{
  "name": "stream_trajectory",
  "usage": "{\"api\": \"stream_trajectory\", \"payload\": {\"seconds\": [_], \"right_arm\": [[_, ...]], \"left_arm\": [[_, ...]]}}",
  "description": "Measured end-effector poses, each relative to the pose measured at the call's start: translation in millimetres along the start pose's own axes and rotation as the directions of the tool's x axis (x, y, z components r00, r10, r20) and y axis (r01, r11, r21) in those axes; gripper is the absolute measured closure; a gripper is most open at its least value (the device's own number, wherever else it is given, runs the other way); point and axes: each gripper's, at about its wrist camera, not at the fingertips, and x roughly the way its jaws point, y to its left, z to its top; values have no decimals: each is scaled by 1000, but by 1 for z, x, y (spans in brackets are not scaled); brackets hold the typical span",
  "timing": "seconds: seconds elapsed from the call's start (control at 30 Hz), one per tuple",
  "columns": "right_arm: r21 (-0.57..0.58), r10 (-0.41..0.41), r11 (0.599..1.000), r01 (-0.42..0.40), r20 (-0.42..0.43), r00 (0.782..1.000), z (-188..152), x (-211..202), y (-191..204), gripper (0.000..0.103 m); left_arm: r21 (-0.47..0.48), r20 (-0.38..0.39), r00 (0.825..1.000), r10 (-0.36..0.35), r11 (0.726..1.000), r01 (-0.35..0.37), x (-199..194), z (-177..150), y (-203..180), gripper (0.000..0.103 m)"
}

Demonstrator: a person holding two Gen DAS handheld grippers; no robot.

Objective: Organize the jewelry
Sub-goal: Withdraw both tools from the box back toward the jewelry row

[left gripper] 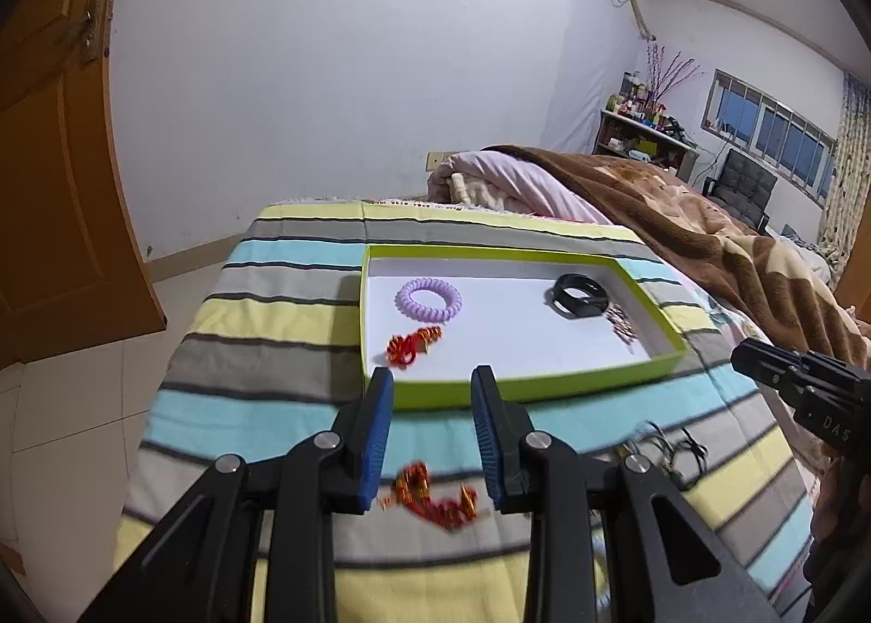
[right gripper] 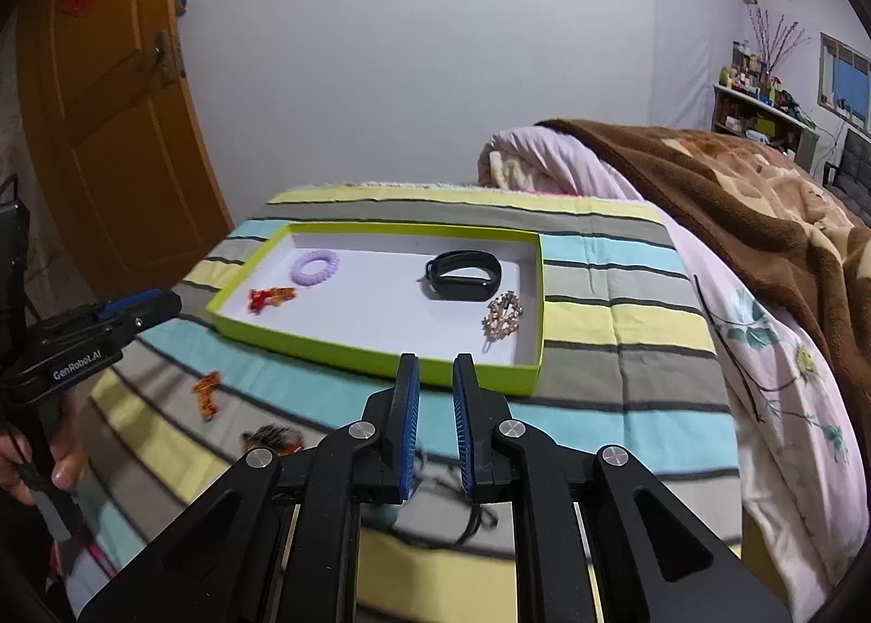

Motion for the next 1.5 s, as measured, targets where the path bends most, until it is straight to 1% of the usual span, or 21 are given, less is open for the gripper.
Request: {"api": "stream_trajectory", "payload": {"seconds": [0.3,0.5,0.7,0.83,0.97,1.2,1.4,1.5], "right_arm": [[1,20,1000,-20,38,999,-24,-53,14,90],[22,54,998,-55,42,998,-50,-82,20,89],[23,67,997,-68,43,997,-73,-107,26,89],[7,69,998,-70,51,996,-85,-123,32,89],[6,79,997,-80,58,995,-93,-133,35,89],[7,86,996,-86,43,995,-99,-129,34,89],[1,84,996,-84,44,996,-99,-127,34,89],[-4,82,997,-82,44,996,-98,-125,34,89]], "left_arm": [[13,41,999,-8,1000,7,-55,-25,-10,72],[32,59,998,-14,999,12,-90,-46,-22,72],[54,71,997,-31,998,27,-118,-63,-35,72],[53,72,997,-37,998,34,-133,-73,-38,72],[44,66,997,-41,998,38,-142,-82,-40,72],[44,50,998,-49,998,47,-141,-90,-42,72],[46,54,997,-52,998,50,-137,-88,-42,72],[45,45,998,-54,998,52,-131,-87,-42,72]]}}
